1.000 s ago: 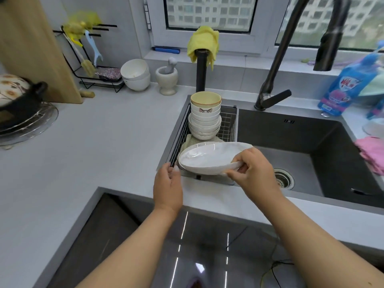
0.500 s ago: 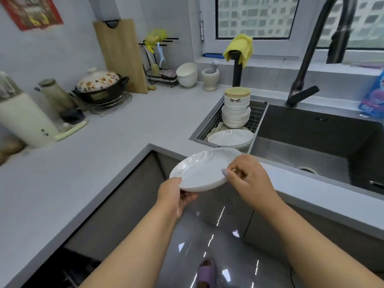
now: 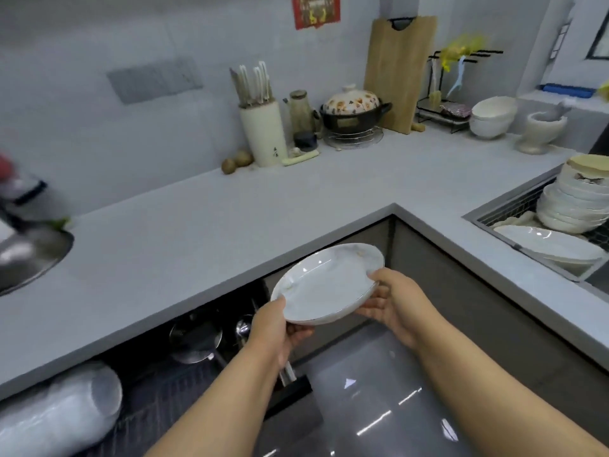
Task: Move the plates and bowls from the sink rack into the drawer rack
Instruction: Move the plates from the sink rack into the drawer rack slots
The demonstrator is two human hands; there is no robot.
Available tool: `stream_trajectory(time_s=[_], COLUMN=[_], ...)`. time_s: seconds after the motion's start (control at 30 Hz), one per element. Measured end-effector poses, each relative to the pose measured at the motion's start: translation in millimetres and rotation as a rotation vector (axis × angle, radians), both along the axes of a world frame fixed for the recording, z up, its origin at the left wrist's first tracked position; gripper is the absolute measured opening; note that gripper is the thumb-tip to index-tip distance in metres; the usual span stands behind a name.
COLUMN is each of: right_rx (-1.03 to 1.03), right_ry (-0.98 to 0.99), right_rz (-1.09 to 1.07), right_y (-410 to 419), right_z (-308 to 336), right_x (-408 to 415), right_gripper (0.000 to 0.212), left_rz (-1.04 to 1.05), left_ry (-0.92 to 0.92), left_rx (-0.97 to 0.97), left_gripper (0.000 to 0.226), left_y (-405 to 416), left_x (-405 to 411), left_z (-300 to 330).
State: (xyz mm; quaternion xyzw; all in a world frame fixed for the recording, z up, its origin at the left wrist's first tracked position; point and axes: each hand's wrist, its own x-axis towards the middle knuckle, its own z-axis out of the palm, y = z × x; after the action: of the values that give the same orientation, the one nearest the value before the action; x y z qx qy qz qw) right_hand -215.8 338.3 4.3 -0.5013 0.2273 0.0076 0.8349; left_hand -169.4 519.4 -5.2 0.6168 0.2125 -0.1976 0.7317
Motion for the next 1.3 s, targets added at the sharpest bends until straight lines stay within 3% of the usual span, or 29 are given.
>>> stream_trajectory(time_s=[0.17,0.37,0.6,0.83,0.97,1.3], right_rx=[-0.08,-0.195,-0.335,-0.472,-0.534,-0.745], right_ry=[0.039,0.09,0.181,0.232,0.253,0.291], right_rz=[0.149,0.335,0.479,0.544,0.569,0.68], right_y=[74,178,298,406,444,498], right_z=[-2,-11,-36,-80,-97,-125], right_x=[26,49,67,80,84,119], right_gripper=[0.029,0.026,0.016,0.022,0.025,0.03], left_rz=[0.08,0.175,0.278,0.066,-0.051,-0.262], left_ry=[0.023,0.064,0.112,0.03,0.04,0.08], left_rx=[0.045,0.264,0.493,0.873,0.988,1.228], left_gripper=[0.028,0.036,0.025,0.032,0.028,0.037], left_y=[86,210,348,455,499,522], left_x=[-4,-12,-28,-49,-54,-51], left_z=[-12,-42,-78,-99,-119,-151])
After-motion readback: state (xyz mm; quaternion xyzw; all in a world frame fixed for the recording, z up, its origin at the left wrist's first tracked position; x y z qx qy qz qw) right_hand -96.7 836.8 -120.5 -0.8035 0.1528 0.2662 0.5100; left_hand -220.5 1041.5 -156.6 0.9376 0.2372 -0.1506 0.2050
